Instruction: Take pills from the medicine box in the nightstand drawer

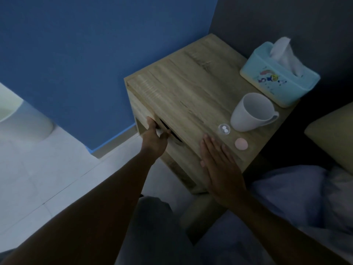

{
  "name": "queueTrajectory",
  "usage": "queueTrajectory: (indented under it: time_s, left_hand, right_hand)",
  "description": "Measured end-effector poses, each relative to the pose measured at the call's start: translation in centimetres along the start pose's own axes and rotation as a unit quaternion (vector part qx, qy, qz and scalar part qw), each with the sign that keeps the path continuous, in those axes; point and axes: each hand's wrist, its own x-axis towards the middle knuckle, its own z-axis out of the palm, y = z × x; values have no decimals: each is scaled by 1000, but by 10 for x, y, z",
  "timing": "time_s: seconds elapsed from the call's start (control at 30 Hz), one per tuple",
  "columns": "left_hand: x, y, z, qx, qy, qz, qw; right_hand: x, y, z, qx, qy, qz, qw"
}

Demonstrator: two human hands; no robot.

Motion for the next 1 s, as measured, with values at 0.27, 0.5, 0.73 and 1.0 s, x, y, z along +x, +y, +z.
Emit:
queueTrajectory:
  time_s: [0.27, 0.5, 0.73, 1.0]
  left_hand:
    - [7, -2, 8, 6, 8, 13, 1000]
    - [2, 7, -11, -33, -45, -7, 998]
    - [-61, 30, -39, 71, -77, 61, 993]
    - [-122, 111, -81, 144, -39, 179, 973]
  right_hand:
    - [0, 1, 4, 12, 18, 0, 1000]
    - [1, 4, 7, 30, 0, 7, 1000]
    - [5, 1, -11, 88, -51, 8, 995]
    - [11, -23, -83, 47, -164, -50, 984]
